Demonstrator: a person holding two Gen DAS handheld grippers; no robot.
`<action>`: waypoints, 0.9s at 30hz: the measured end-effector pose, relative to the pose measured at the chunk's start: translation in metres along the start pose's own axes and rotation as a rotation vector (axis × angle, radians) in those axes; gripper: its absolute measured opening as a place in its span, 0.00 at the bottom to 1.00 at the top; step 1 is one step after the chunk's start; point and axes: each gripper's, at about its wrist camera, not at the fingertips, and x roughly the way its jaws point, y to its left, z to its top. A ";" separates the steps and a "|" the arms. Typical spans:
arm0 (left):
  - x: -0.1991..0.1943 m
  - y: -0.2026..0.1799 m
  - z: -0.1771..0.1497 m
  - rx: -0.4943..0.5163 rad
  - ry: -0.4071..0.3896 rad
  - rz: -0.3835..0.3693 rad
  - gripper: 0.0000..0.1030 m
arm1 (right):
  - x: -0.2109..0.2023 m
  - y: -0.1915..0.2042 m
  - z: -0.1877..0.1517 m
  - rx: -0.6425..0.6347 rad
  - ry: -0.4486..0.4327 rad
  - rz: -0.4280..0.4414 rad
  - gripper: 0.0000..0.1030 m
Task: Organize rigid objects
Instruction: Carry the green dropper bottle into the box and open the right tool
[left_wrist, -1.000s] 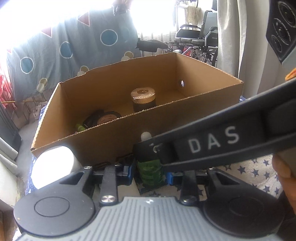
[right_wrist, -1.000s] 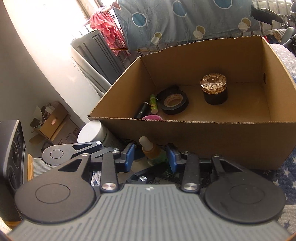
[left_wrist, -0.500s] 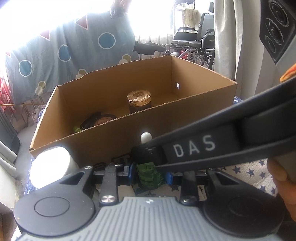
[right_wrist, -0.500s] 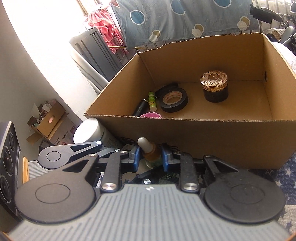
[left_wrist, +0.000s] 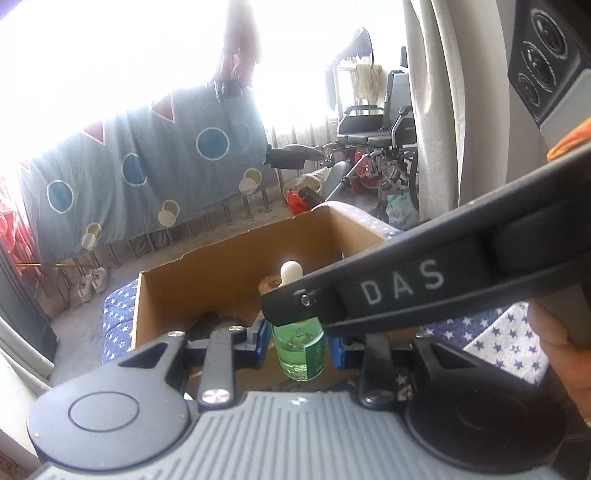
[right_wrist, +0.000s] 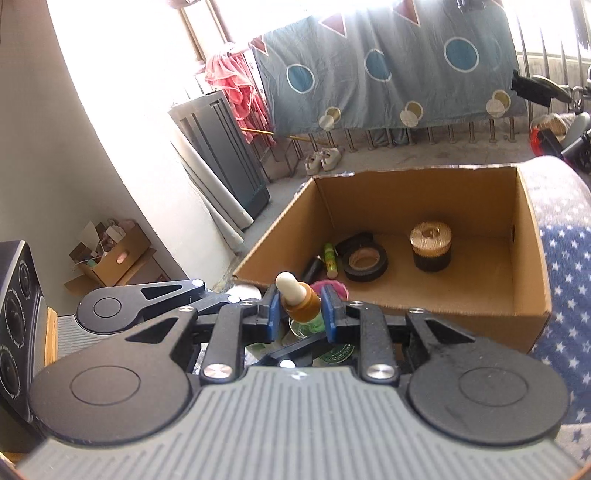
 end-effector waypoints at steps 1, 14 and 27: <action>0.003 0.003 0.009 -0.011 0.001 -0.011 0.32 | -0.004 0.000 0.008 -0.010 -0.009 0.000 0.22; 0.149 0.027 0.074 -0.214 0.183 -0.147 0.32 | 0.050 -0.116 0.107 0.090 0.131 -0.018 0.22; 0.246 0.033 0.081 -0.309 0.349 -0.172 0.31 | 0.135 -0.194 0.124 0.082 0.264 -0.065 0.21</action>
